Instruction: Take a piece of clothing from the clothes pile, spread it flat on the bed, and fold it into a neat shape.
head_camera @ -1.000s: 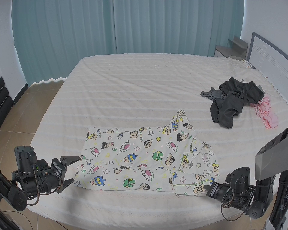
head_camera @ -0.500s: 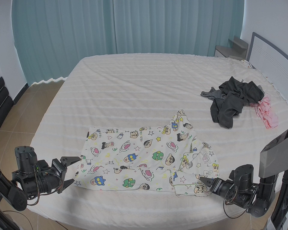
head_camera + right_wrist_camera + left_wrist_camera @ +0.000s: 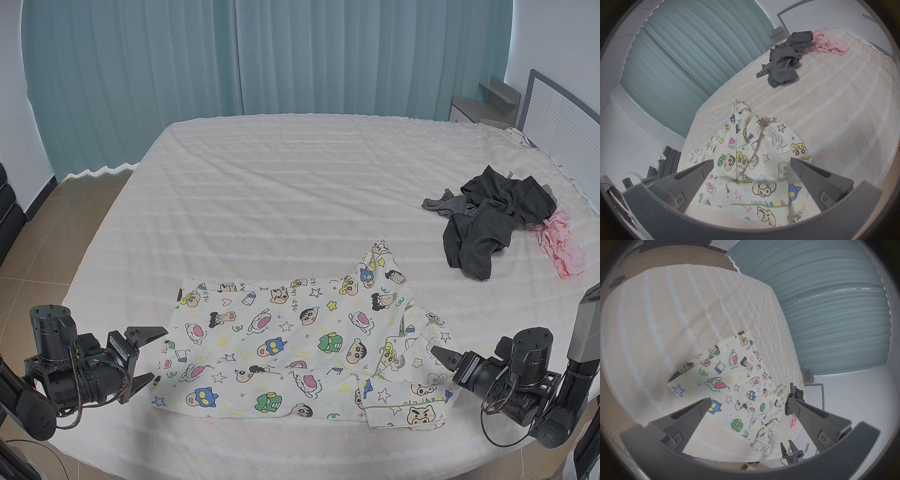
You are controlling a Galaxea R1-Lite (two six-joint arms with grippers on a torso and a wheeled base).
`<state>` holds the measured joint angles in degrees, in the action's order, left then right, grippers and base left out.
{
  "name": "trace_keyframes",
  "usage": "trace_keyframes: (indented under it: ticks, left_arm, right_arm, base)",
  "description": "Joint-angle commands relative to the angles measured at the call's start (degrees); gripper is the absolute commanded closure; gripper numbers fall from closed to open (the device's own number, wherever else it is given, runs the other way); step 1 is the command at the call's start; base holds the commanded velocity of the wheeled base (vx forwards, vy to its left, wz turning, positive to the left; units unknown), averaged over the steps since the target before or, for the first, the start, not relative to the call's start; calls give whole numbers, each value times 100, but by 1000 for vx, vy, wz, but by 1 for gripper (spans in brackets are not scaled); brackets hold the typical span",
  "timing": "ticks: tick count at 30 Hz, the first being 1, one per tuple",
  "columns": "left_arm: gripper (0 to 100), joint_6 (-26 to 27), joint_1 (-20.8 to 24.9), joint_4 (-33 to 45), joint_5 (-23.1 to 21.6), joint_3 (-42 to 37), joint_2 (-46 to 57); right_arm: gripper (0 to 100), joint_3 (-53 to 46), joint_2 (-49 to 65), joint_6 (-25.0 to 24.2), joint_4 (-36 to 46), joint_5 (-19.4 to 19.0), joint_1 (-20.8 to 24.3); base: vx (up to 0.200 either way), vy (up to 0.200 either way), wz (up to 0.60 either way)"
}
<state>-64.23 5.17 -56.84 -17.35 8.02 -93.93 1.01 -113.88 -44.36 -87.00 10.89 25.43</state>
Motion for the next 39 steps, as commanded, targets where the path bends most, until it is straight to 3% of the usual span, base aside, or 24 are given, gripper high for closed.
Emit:
trace_keyframes:
  ticks: [1, 8, 18, 23, 30, 31, 32, 35, 39]
  left_arm:
    - [0, 7, 2, -2, -14, -11, 15]
    - [0, 51, 10, 7, -6, -20, 6]
    - [0, 306, 2, -20, -6, 86, 15]
    - [0, 1299, -209, 51, -23, 639, -108]
    - [0, 3435, -578, 745, -23, 2318, -1760]
    - [0, 3435, -578, 745, -23, 2318, -1760]
    - [0, 4120, -693, 1017, -67, 2784, -2165]
    - [0, 4947, -719, 1800, -67, 3540, -2675]
    - [0, 5158, -719, 2705, -155, 4348, -2868]
  right_arm:
    - [0, -101, 77, -2, -1, 28, -3]
    - [0, -101, 103, 6, -10, 28, -3]
    - [0, -101, 42, -2, -10, 19, 59]
    - [0, -101, 33, -2, -10, 10, 67]
    - [0, -101, 59, -11, -10, 19, 103]
    - [0, -101, 59, -11, -10, 19, 103]
    - [0, -101, 68, -11, -1, 19, 103]
    - [0, -101, 24, -20, -1, 10, 103]
    - [0, -101, 7, -29, -1, -8, 111]
  base:
    - [0, 0, 0]
    - [171, 0, 0]
    - [0, 0, 0]
    - [0, 0, 0]
    - [0, 0, 0]
    - [0, 0, 0]
    - [0, 0, 0]
    - [0, 0, 0]
    - [0, 0, 0]
